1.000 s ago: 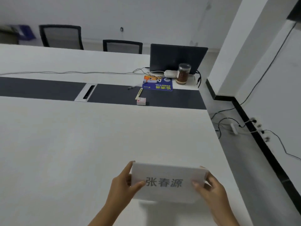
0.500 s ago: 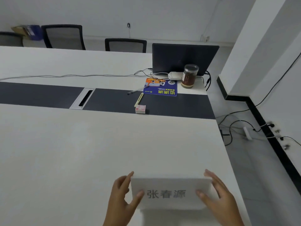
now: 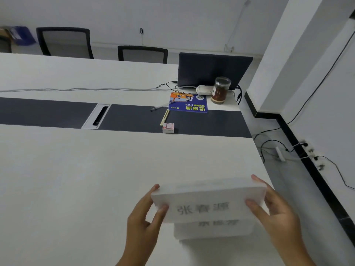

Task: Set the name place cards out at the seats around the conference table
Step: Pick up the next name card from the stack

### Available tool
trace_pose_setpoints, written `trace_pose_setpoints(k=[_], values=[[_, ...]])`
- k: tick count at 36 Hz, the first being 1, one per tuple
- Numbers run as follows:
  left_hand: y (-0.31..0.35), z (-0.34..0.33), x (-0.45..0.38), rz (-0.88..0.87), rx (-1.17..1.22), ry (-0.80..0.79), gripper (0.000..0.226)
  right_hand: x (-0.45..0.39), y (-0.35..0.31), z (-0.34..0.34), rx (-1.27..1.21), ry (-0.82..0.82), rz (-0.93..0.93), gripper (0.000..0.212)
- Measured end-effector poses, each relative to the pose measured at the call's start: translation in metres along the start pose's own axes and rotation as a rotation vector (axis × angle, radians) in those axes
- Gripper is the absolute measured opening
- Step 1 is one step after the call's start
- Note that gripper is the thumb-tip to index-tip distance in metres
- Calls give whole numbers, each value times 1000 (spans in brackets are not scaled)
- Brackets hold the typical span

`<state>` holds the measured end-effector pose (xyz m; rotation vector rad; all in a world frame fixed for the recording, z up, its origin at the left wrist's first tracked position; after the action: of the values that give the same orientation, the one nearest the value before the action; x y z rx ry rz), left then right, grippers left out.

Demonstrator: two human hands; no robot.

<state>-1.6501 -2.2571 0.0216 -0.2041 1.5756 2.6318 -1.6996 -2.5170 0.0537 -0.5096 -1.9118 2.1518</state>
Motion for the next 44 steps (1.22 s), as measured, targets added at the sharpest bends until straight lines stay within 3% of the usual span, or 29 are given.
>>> trace_pose_setpoints(k=[4, 7, 11, 15, 19, 30, 34, 36, 44], values=[[-14, 35, -5, 100, 186, 82, 33, -5, -28, -49, -2, -52, 69, 51], [-33, 64, -9, 152, 171, 160, 36, -10, -31, -97, 27, -126, 64, 46], [-63, 93, -13, 252, 137, 158, 36, -9, -17, -160, 61, -228, 19, 66], [-101, 123, -22, 364, 135, 246, 53, -1, 7, -230, 88, -366, -82, 59], [-132, 145, -32, 427, 74, 309, 43, 7, 40, -279, 118, -427, -176, 58], [-187, 147, -63, 472, -104, 115, 56, 11, 100, -298, 204, -257, -339, 49], [-198, 146, -74, 455, -144, 63, 59, 8, 102, -299, 204, -222, -337, 56], [-202, 145, -77, 493, -155, 89, 62, 7, 103, -300, 219, -209, -318, 62], [-213, 141, -80, 548, -270, 247, 59, -12, 105, -324, 218, -259, -251, 47]])
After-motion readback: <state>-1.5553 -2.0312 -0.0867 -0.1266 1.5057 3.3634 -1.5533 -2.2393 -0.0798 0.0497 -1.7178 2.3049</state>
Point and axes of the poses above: each hand's wrist, its own x-axis away from the middle knuckle, its own z-axis out of the back of the hand, y = z × x, the point moved 3 cm from there along -x, towards the middle knuckle, and after that the axes turned 14 degrees about -x, right-handed, at the moved point
